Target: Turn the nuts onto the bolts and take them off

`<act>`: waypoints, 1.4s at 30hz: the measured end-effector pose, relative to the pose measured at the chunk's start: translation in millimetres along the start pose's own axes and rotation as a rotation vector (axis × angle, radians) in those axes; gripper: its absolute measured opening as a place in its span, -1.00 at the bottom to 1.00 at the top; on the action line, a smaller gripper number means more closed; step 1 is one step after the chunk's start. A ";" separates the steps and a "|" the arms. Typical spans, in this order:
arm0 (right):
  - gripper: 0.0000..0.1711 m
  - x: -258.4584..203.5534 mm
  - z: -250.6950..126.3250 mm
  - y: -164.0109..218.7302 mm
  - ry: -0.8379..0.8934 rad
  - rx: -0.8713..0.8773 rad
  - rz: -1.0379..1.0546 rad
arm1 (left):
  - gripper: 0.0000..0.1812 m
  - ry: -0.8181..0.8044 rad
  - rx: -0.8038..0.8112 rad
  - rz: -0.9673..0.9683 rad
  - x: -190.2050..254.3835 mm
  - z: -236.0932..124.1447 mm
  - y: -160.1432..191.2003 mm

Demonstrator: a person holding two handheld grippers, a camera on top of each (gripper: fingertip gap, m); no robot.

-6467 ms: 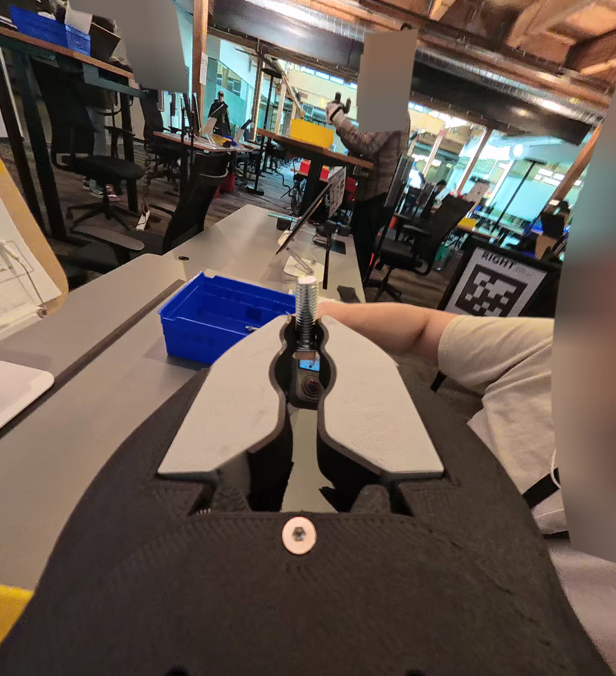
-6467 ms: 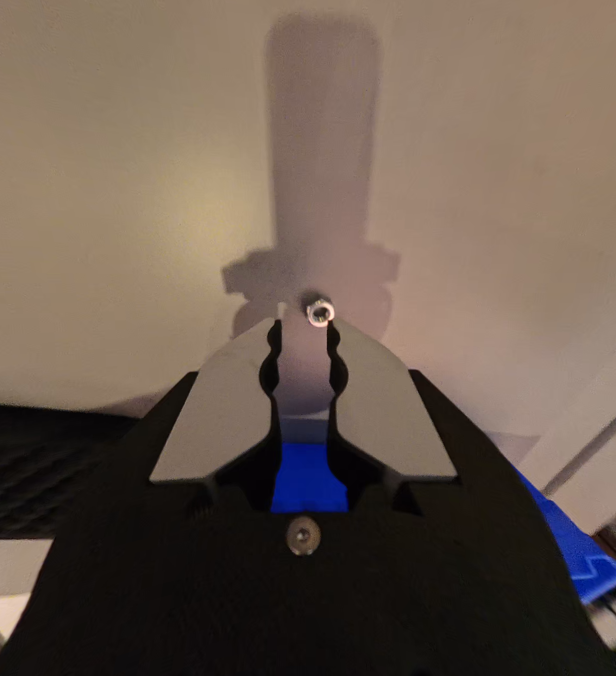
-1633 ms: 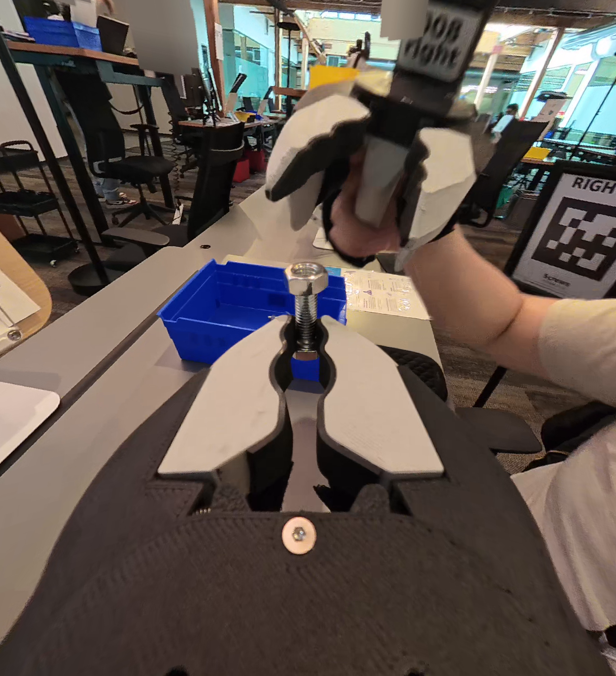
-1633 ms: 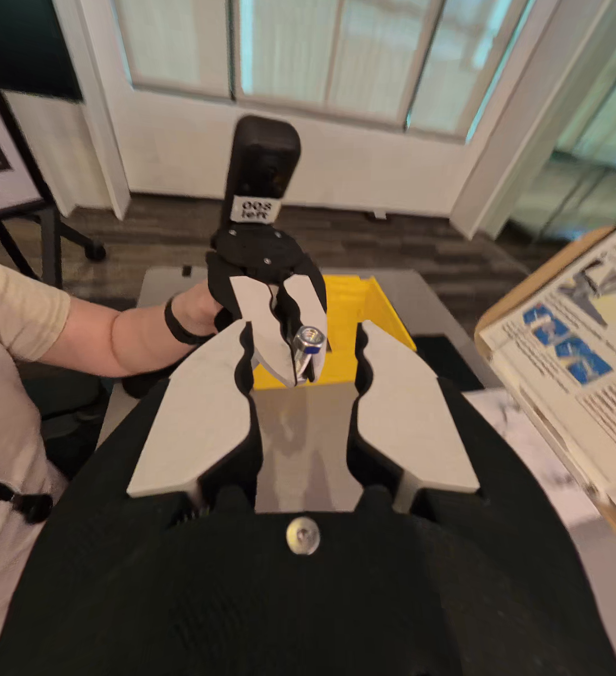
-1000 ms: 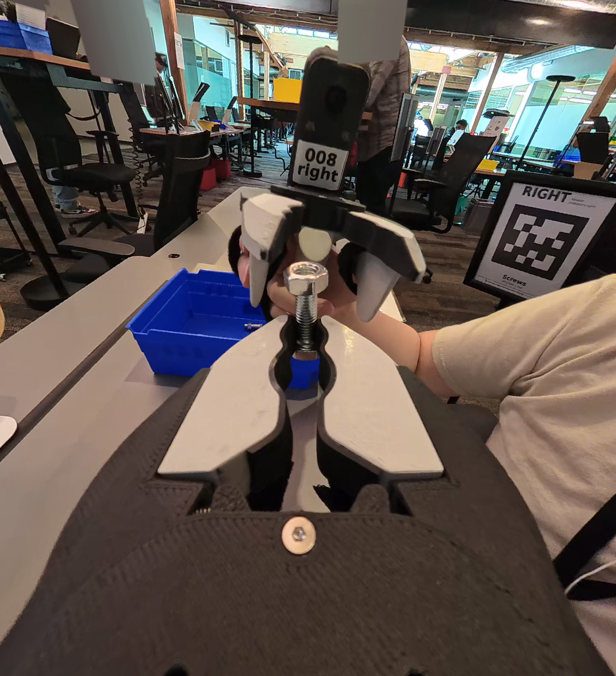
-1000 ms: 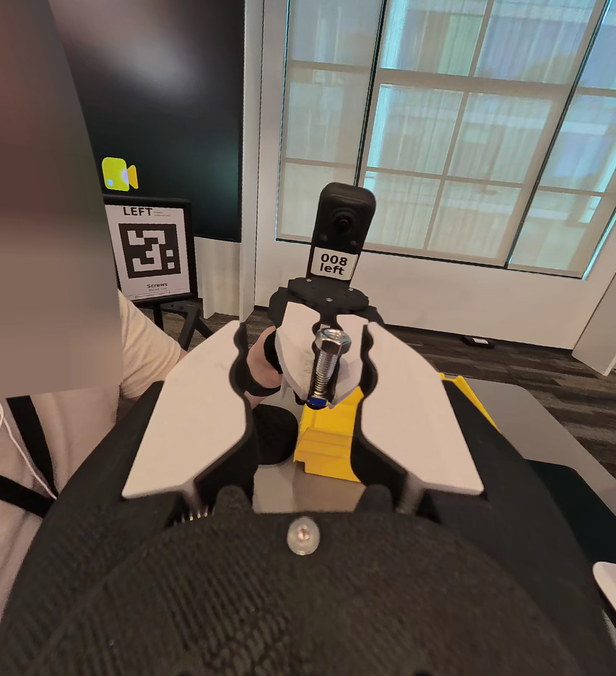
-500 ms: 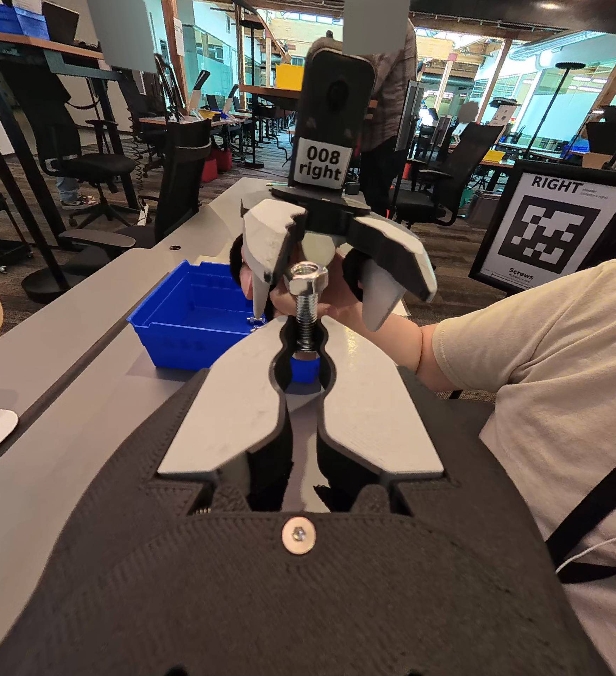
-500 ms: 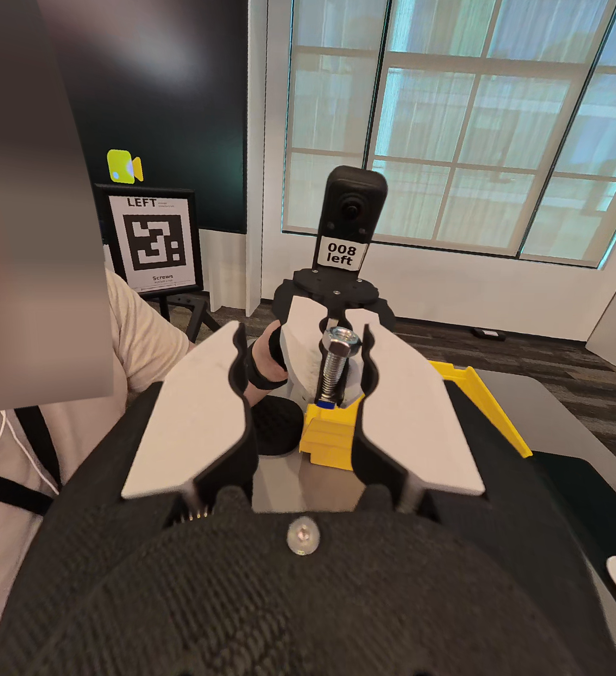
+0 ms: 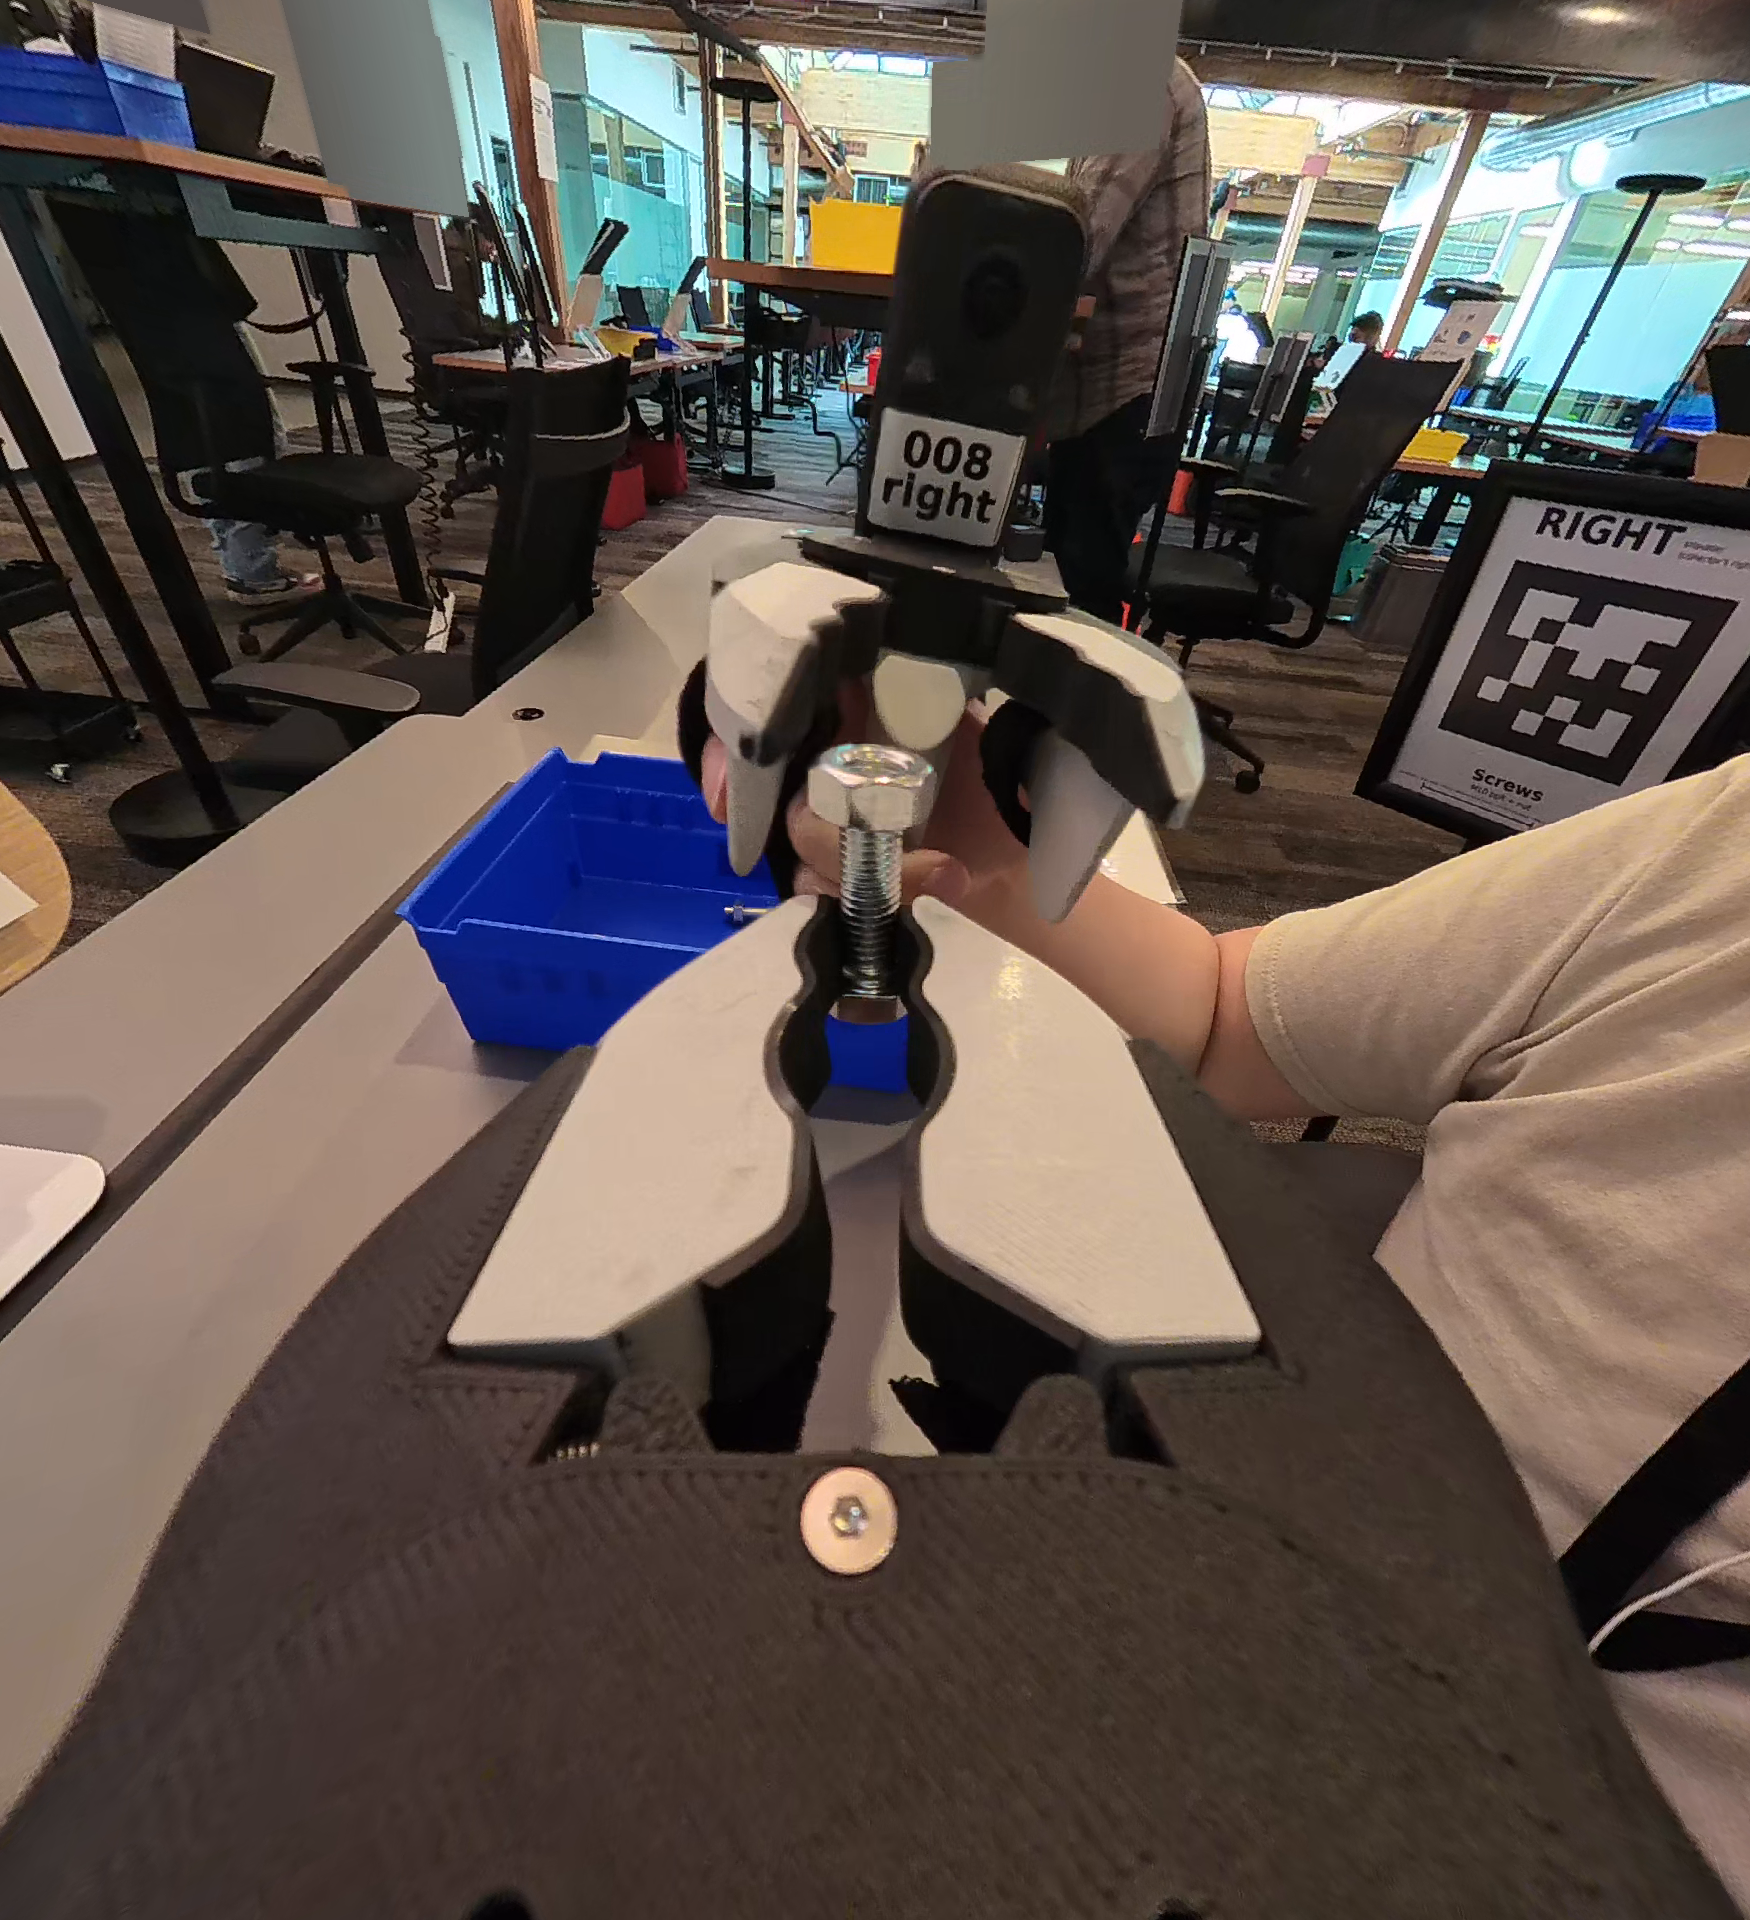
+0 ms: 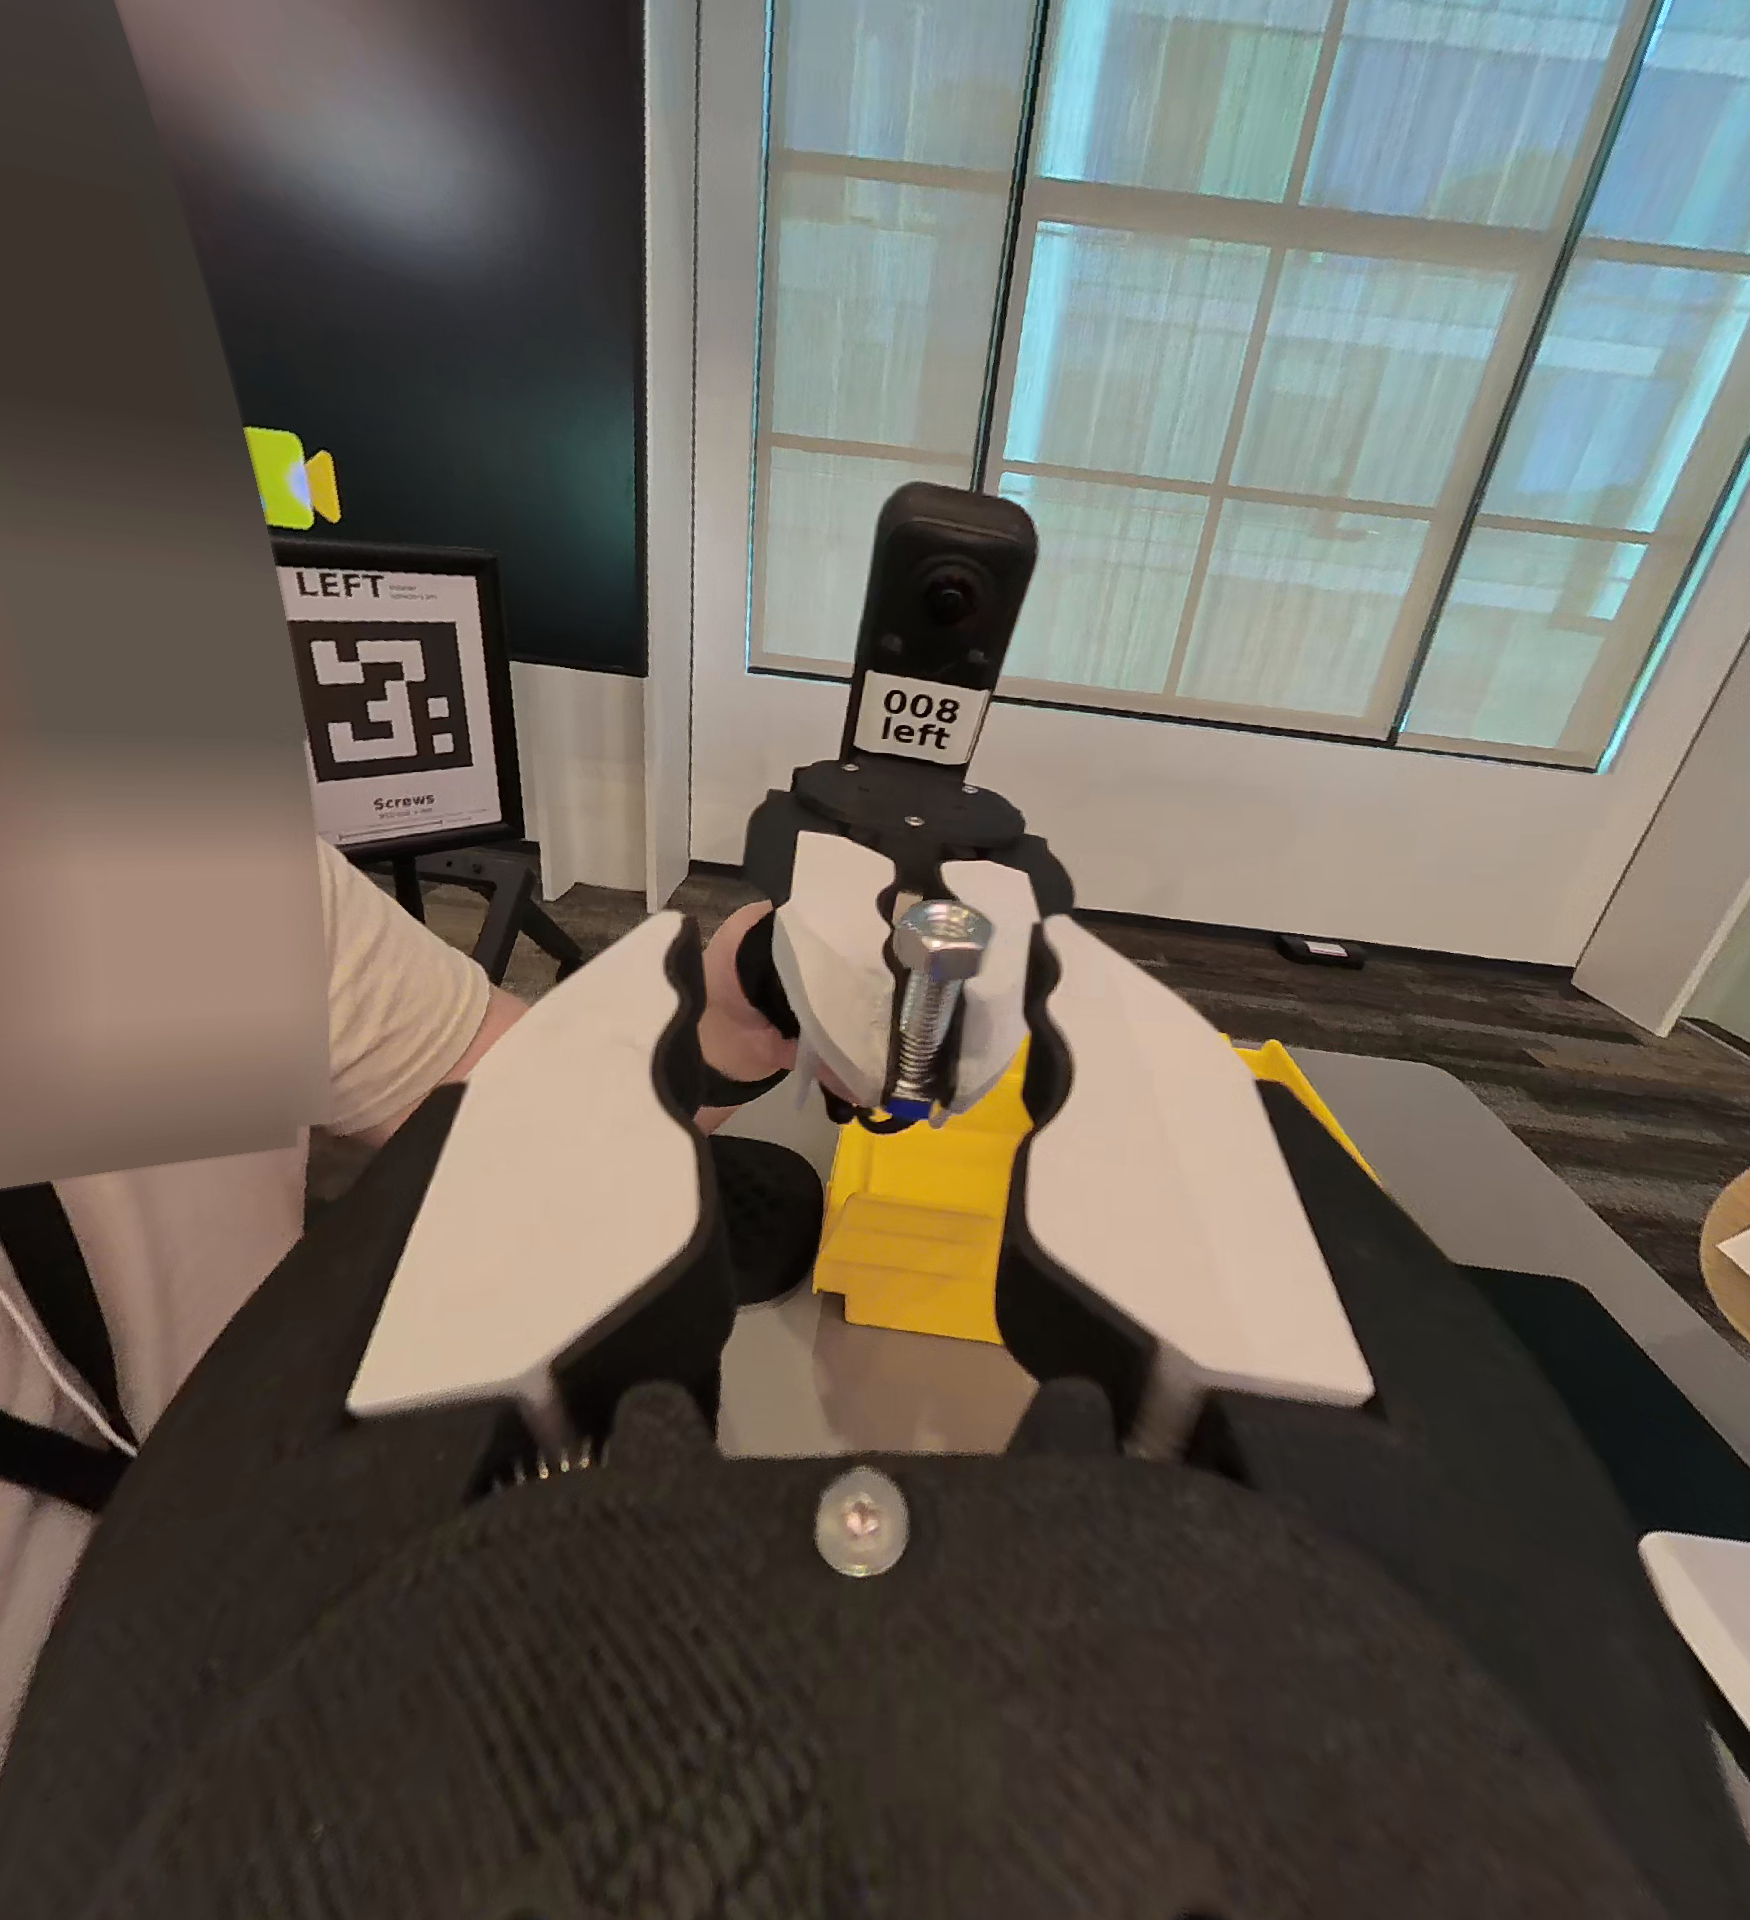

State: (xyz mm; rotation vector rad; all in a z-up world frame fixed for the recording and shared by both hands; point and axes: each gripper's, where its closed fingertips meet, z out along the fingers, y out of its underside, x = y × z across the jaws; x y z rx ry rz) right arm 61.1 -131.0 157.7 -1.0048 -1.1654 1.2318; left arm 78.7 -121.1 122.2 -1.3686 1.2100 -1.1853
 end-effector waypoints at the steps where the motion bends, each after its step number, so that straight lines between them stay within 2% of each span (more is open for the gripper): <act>1: -0.30 0.1 0.5 0.4 -0.003 0.004 0.005 | -0.89 -0.001 -0.005 0.000 0.0 0.7 0.8; 12: -0.31 -2.6 -2.4 4.4 0.015 -0.065 -0.053 | -0.89 -0.028 0.008 -0.021 -7.4 -2.8 -0.3; 17: -0.35 1.3 -4.8 0.3 0.043 -0.043 -0.059 | -0.89 -0.021 0.007 -0.026 -6.1 -2.2 -0.1; 24: -0.29 -1.3 -1.4 3.0 0.042 -0.066 -0.061 | -0.90 -0.045 0.008 -0.030 -10.4 -2.3 0.5; 28: -0.34 -1.4 -4.6 -0.7 0.043 -0.055 -0.055 | -0.90 -0.044 0.027 -0.044 -11.6 -4.7 -2.1; 32: -0.27 2.1 -1.5 -2.0 0.055 -0.020 -0.028 | -0.89 -0.030 0.016 -0.032 -7.4 -1.2 -0.6; 39: -0.10 -1.8 7.5 7.8 0.055 -0.082 -0.020 | -0.89 -0.068 0.011 -0.024 -14.3 -3.0 0.5; 42: -0.14 -0.8 3.4 5.6 0.062 -0.083 -0.026 | -0.89 -0.091 0.020 -0.028 -17.8 -5.6 -1.1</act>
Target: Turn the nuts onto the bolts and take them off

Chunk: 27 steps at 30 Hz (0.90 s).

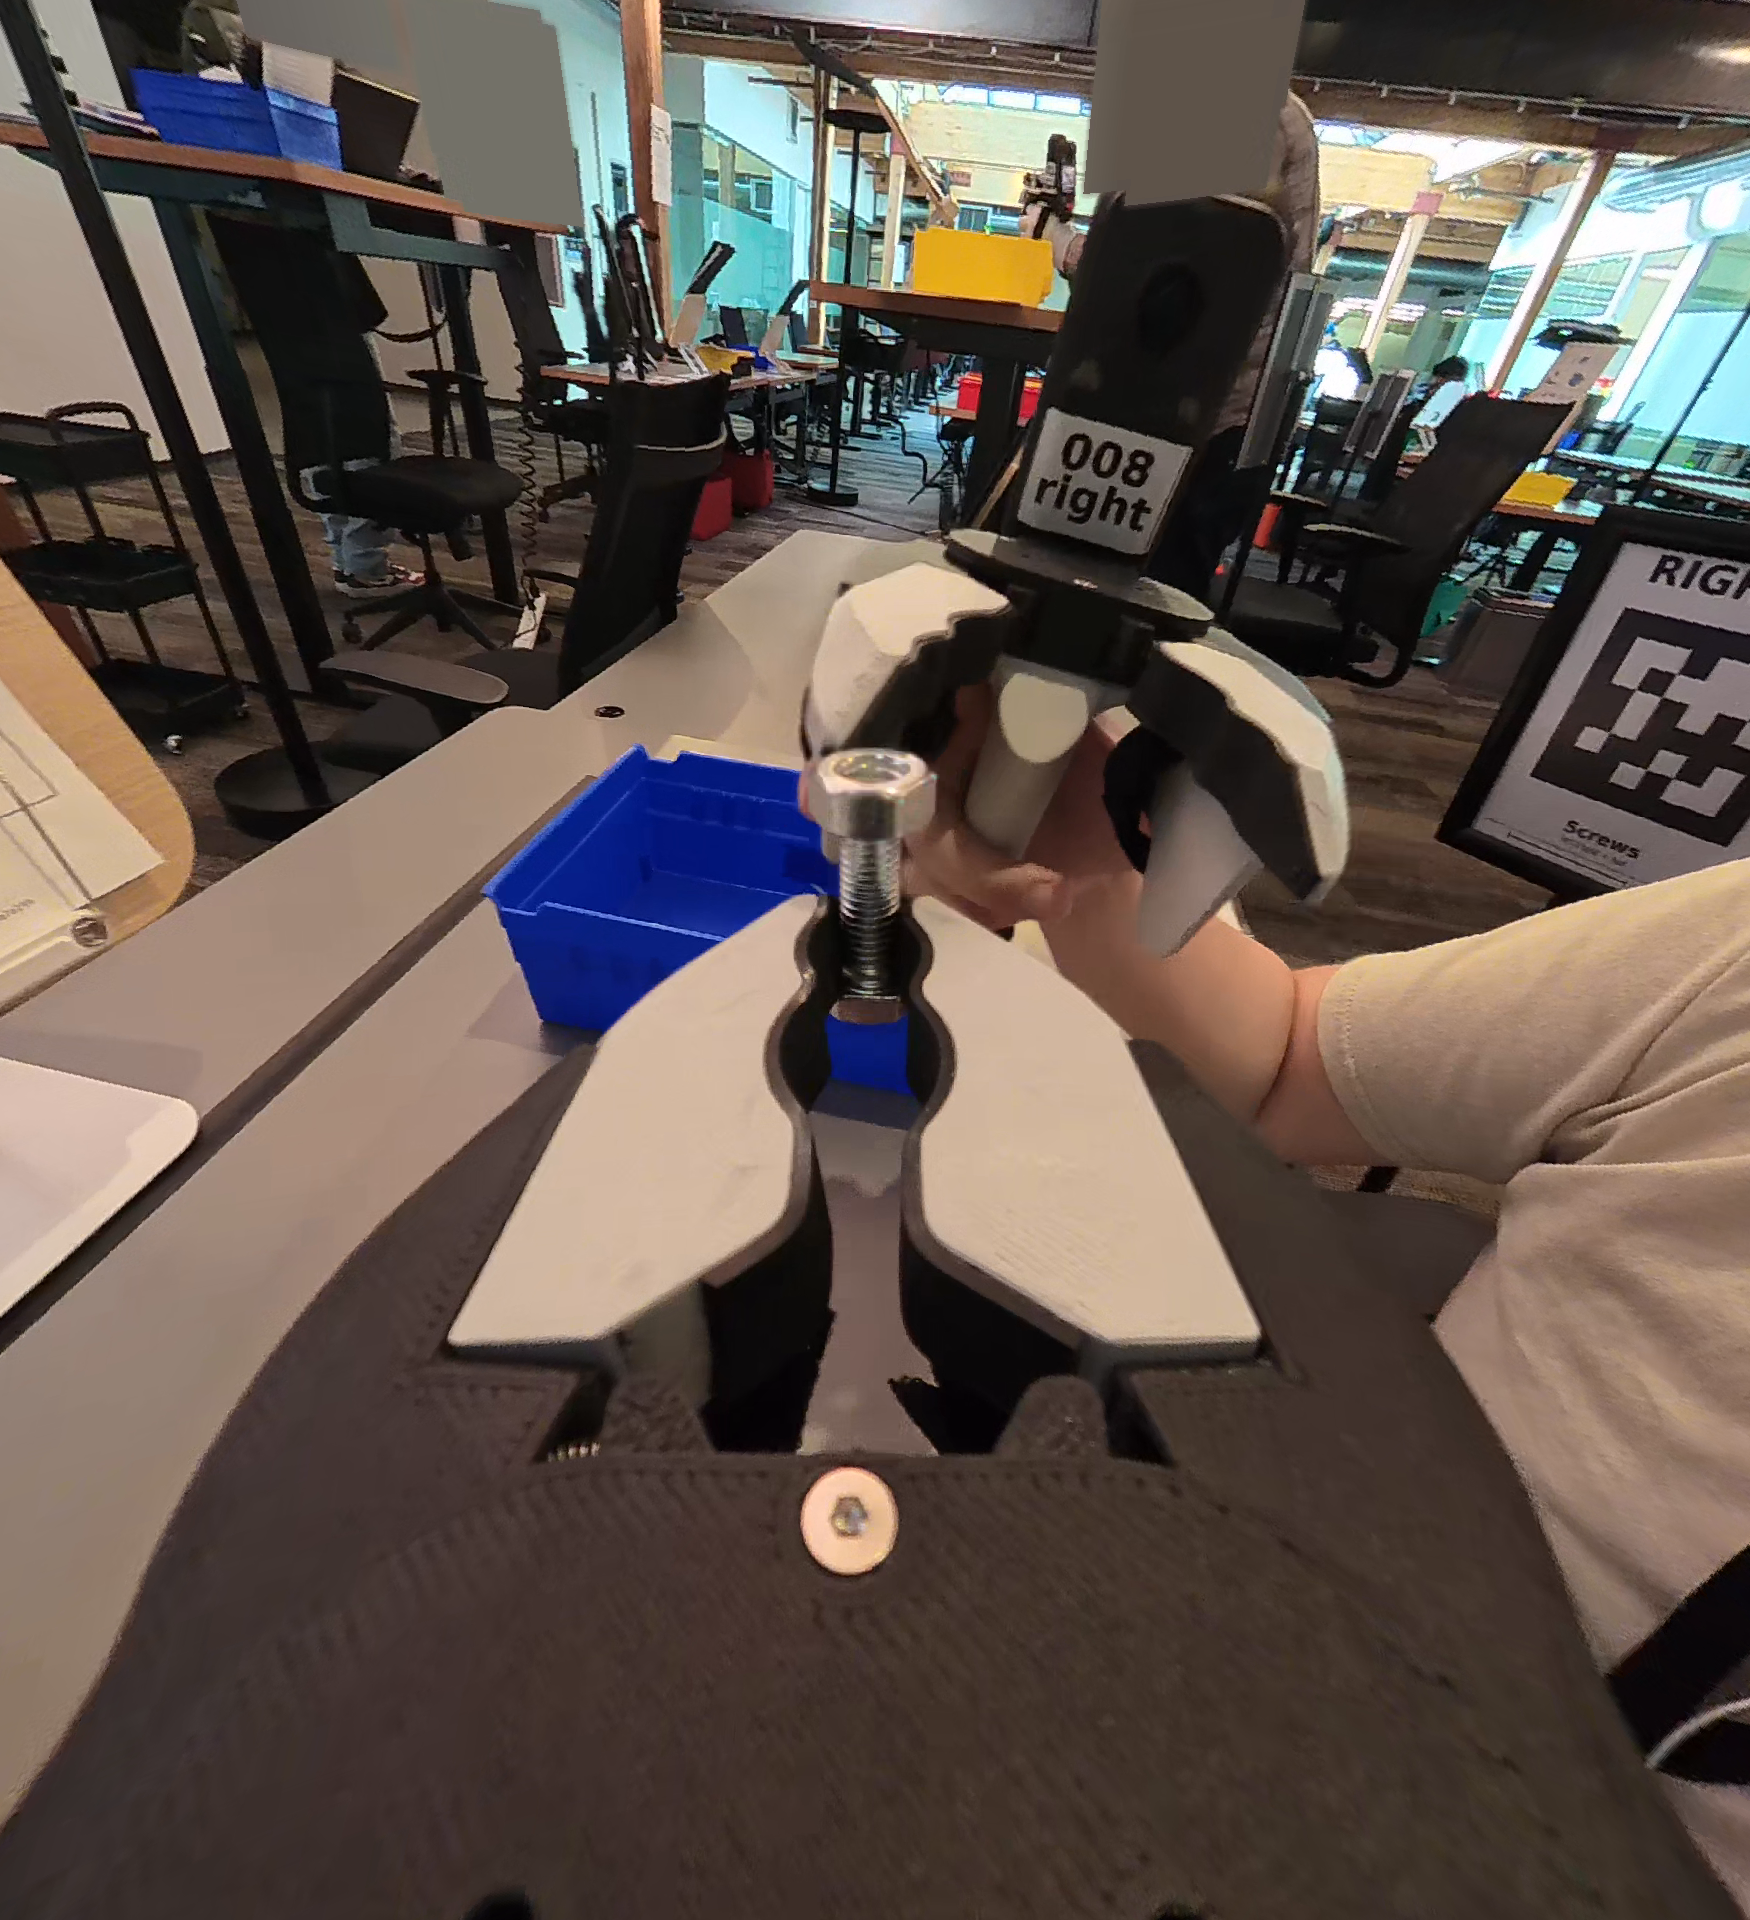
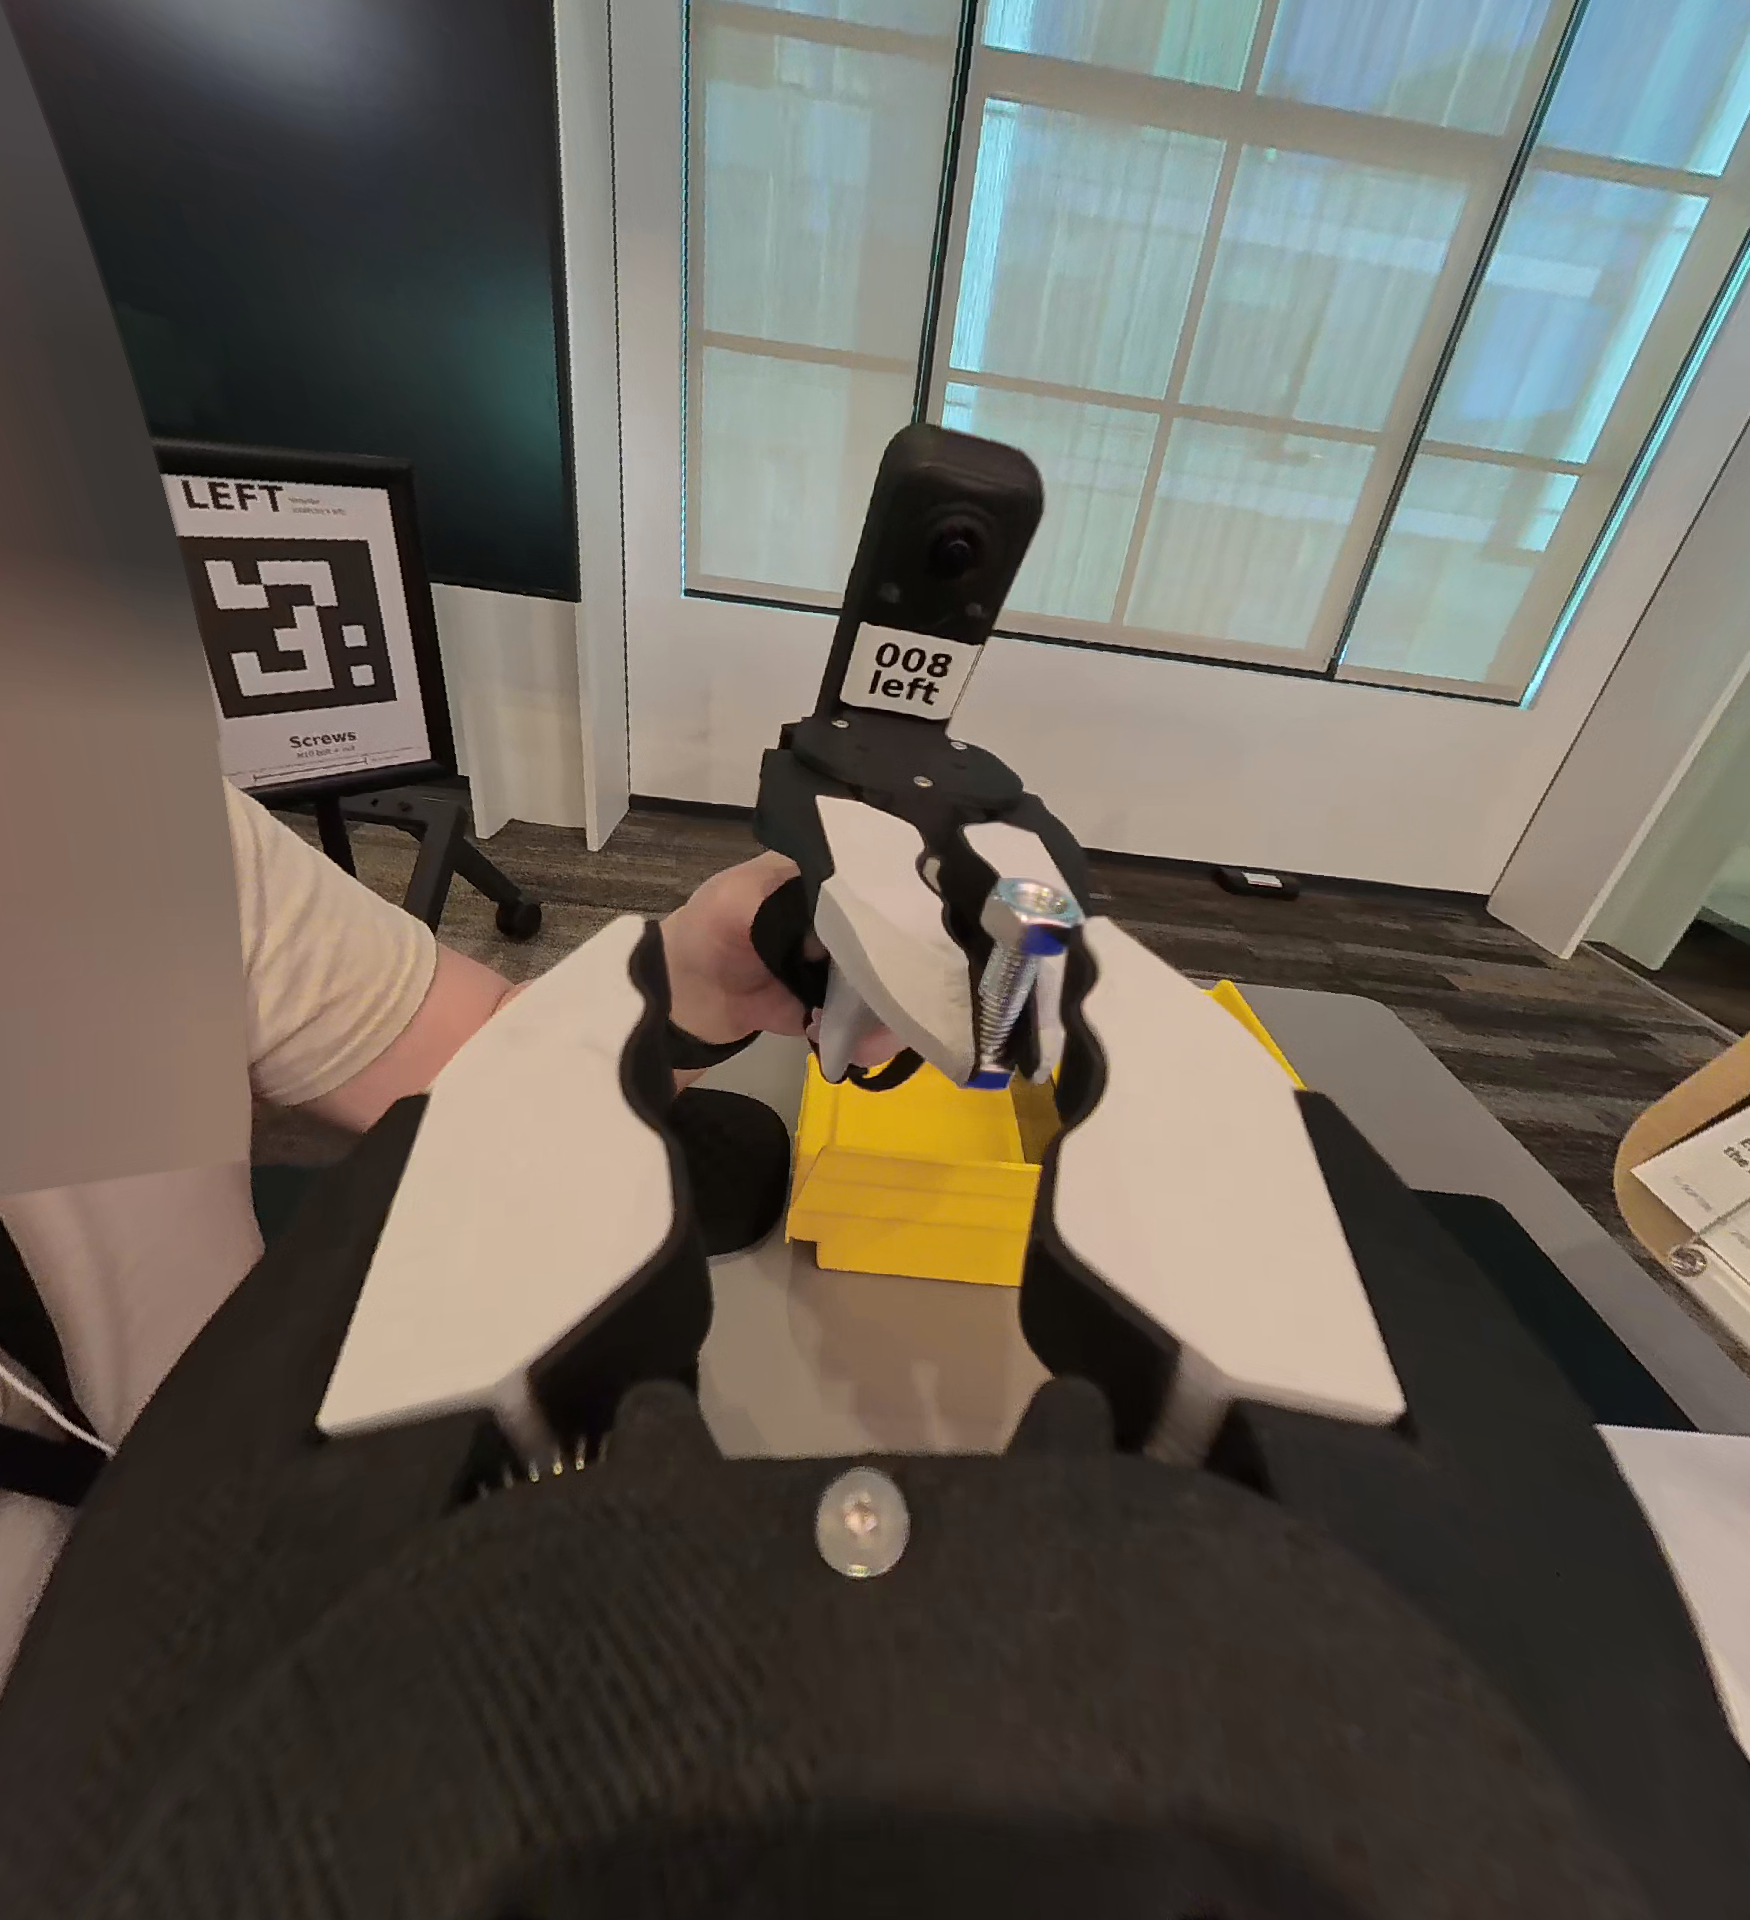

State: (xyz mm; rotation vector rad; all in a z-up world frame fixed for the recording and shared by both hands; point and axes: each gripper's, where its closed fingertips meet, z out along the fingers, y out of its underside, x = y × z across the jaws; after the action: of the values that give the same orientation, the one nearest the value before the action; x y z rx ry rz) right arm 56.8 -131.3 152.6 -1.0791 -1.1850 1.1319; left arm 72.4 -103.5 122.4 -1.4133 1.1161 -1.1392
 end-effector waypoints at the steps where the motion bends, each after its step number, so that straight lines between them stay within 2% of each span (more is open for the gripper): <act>1: -0.18 0.9 -1.3 -1.0 0.000 0.007 0.004 | -0.89 -0.013 -0.001 0.005 -1.9 -0.5 0.1; 7: -0.10 8.3 7.6 2.8 0.024 0.041 0.055 | -0.90 0.032 -0.010 0.018 8.5 5.5 2.1; 10: -0.07 0.5 15.4 7.7 -0.009 0.018 0.052 | -0.90 -0.009 -0.027 0.038 3.0 7.0 5.0; 12: 0.05 3.6 16.1 10.2 0.031 -0.011 0.032 | -0.89 -0.056 -0.027 0.026 -7.5 1.9 4.4; 17: 0.04 4.3 10.6 3.4 0.051 0.007 0.009 | -0.90 -0.080 0.013 -0.020 -18.4 -10.6 -2.7; 22: 0.08 7.3 19.3 7.3 0.053 0.039 0.054 | -0.89 0.005 -0.029 0.033 5.5 7.5 4.9; 24: 0.08 0.2 24.0 8.9 0.016 0.038 0.060 | -0.89 -0.030 -0.056 0.062 2.8 13.0 10.5; 27: 0.20 4.8 23.1 12.1 0.061 0.000 0.034 | -0.89 -0.072 -0.044 0.037 -9.6 7.1 8.5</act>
State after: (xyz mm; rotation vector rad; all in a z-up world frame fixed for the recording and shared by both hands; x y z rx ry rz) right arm 33.1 -124.5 143.0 -1.1302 -1.1229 1.1174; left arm 77.3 -94.0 112.4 -1.4508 1.1176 -1.0354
